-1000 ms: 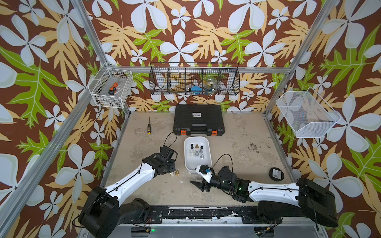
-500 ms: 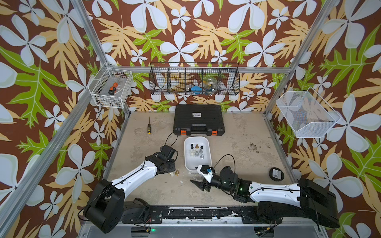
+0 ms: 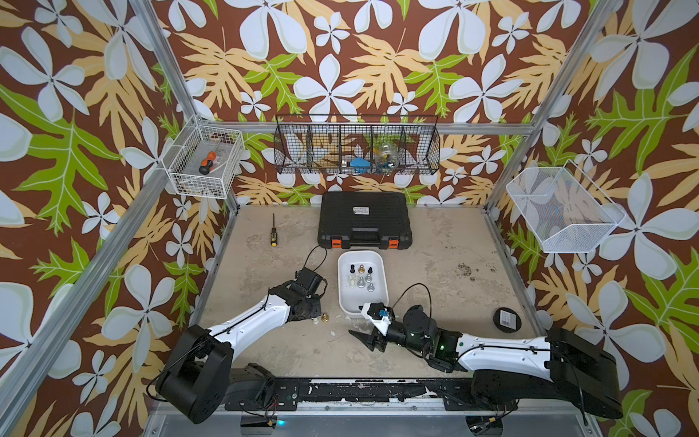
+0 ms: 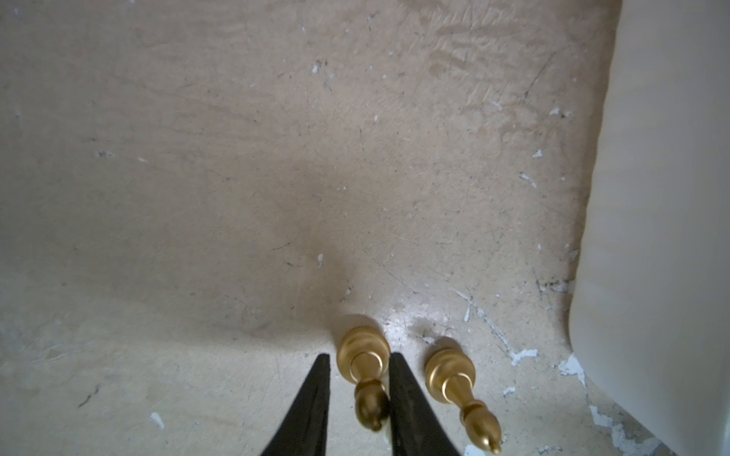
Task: Put the chess pieces into the storage box
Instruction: Pick up the chess piece at the center of the board.
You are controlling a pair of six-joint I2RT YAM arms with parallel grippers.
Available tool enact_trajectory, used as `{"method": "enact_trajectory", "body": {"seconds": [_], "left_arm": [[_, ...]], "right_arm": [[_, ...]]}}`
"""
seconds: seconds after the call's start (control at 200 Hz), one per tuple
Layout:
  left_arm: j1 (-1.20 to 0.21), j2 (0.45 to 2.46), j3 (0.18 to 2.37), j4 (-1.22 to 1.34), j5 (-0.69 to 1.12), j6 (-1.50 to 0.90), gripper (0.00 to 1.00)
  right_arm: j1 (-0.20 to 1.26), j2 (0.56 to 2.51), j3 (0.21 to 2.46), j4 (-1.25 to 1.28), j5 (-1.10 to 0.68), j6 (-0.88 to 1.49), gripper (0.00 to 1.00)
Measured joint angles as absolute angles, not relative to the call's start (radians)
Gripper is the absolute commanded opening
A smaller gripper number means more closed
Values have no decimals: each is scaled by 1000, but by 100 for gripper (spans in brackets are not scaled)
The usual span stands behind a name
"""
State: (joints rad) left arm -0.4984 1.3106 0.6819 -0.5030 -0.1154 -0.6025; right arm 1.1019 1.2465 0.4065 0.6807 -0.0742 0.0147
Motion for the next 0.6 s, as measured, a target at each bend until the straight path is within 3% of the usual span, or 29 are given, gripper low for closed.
{"method": "enact_trajectory", "body": {"seconds": [0.225, 0.601], "left_arm": [[-498, 1317, 673, -497, -114, -599, 29], [-498, 1324, 667, -489, -104, -599, 17]], "right_arm": [[1102, 1246, 406, 681, -72, 15, 75], [1102, 1247, 406, 681, -72, 15, 75]]}}
